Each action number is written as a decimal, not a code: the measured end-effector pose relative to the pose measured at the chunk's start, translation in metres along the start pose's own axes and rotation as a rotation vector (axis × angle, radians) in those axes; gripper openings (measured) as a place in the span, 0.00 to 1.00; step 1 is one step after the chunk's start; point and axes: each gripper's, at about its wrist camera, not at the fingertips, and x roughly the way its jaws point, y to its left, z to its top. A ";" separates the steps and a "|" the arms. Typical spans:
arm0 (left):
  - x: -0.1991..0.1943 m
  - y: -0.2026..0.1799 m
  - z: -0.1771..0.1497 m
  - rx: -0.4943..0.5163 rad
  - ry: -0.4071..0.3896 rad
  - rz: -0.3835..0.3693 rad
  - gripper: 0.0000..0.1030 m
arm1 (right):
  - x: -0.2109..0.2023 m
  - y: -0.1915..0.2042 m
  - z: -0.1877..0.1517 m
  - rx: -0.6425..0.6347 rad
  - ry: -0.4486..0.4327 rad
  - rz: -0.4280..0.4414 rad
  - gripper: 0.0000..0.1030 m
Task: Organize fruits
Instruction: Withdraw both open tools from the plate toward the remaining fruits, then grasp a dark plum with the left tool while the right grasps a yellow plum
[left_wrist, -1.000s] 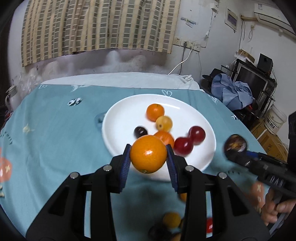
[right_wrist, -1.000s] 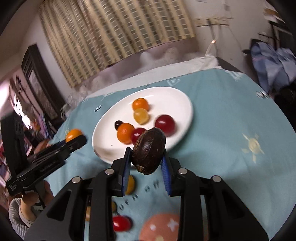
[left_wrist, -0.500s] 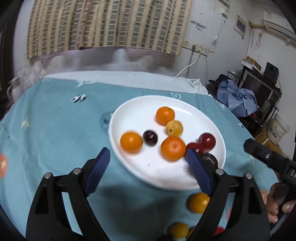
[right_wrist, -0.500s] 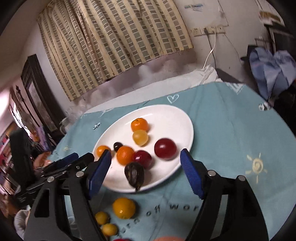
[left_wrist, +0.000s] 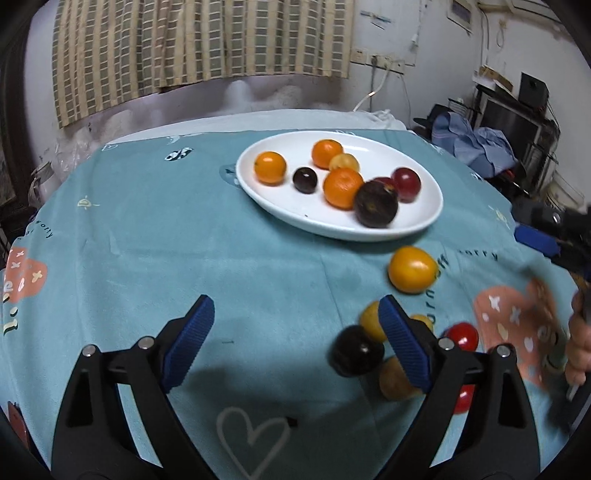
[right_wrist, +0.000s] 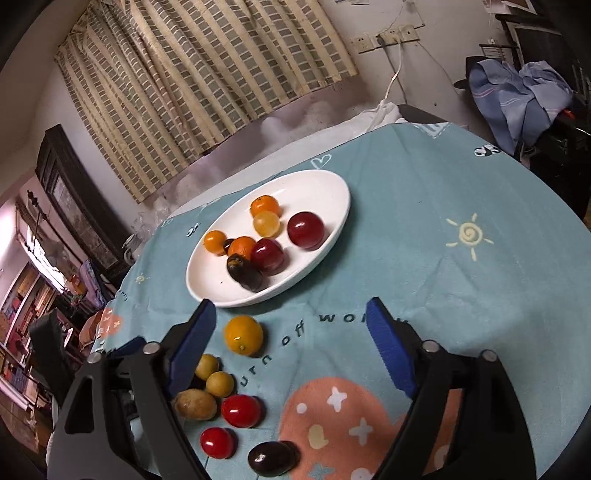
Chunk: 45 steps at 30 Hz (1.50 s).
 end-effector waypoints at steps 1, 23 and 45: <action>0.002 0.000 -0.001 0.001 0.011 -0.003 0.89 | 0.002 -0.003 0.000 0.018 0.015 0.005 0.82; -0.018 0.074 -0.013 -0.208 0.020 0.041 0.95 | 0.010 -0.014 0.003 0.097 0.067 0.042 0.82; 0.016 0.015 -0.017 0.028 0.130 -0.004 0.59 | 0.016 -0.006 -0.001 0.051 0.090 0.025 0.82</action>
